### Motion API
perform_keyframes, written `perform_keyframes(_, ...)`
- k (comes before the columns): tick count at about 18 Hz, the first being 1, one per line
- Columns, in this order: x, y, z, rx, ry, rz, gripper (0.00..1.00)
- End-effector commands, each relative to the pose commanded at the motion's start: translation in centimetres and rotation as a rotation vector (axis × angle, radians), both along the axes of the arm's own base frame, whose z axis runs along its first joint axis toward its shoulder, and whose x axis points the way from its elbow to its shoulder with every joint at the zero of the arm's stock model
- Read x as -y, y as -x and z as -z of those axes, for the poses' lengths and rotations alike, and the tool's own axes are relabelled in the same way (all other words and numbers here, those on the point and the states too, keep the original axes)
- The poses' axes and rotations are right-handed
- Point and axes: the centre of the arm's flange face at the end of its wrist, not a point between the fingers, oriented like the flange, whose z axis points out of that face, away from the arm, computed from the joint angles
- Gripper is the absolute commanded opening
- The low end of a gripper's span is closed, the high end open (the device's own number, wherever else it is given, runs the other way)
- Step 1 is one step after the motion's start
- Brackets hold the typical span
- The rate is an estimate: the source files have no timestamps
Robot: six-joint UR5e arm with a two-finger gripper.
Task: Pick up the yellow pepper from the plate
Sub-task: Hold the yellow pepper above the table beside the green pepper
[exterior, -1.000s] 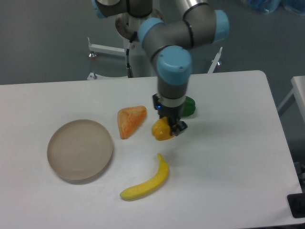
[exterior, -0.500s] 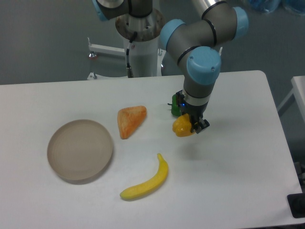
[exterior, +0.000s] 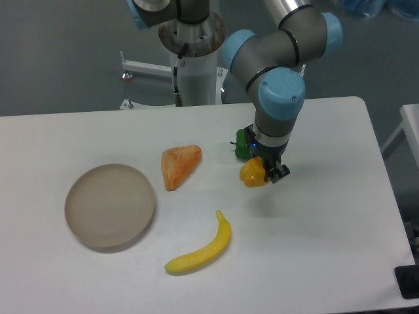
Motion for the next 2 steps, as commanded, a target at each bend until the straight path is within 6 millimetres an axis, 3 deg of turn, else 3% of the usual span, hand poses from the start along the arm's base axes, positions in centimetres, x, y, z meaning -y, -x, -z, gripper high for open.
perform_keyframes(2, 0.00, 0.00, 0.00, 0.000, 0.000, 0.000, 0.04)
